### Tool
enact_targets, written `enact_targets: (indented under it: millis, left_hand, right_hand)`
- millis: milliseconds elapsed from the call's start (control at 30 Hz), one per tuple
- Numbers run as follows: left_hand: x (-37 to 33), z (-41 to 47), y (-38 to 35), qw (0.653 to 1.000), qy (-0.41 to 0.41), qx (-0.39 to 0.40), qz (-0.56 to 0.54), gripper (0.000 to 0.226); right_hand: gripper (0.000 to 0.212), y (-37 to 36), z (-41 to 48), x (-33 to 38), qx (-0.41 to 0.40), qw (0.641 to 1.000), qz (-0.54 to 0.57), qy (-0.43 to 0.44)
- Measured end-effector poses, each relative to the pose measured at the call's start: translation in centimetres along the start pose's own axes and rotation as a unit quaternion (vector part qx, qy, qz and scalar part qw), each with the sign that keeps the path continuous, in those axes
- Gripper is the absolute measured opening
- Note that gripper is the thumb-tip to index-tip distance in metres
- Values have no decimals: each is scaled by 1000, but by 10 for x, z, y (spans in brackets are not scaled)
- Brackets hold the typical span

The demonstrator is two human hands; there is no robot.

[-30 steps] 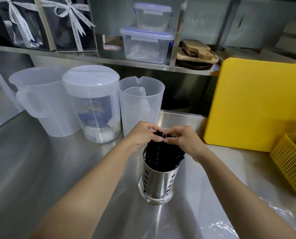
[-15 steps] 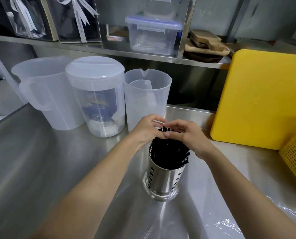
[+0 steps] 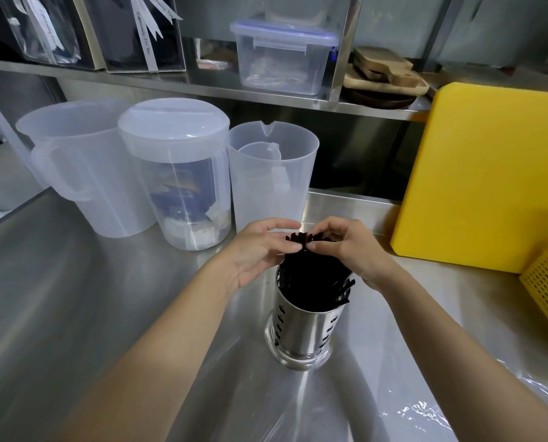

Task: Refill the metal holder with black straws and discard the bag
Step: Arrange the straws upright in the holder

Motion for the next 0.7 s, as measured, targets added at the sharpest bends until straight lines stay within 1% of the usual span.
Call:
enact_targets:
  millis: [133, 267, 567, 700]
  left_hand:
    - [0, 0, 6, 996, -8, -51, 76, 40]
    - [-7, 1, 5, 986, -46, -88, 135, 35]
    - [-17, -1, -7, 963, -120, -93, 222, 31]
    - [-34, -4, -10, 961, -159, -103, 201, 30]
  right_hand:
    - [21, -3, 0, 8, 7, 999, -15, 27]
    - [15, -4, 4, 9, 9, 999, -26, 27]
    - [11, -1, 6, 8, -12, 999, -31, 25]
    - [9, 8, 4, 26, -40, 997, -25, 64]
Point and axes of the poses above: each hand's wrist, its own z-axis towards the middle knuckle, its own y-axis out of the back of the hand, x = y × z, the point moved 9 cm from there along z, towards the middle knuckle
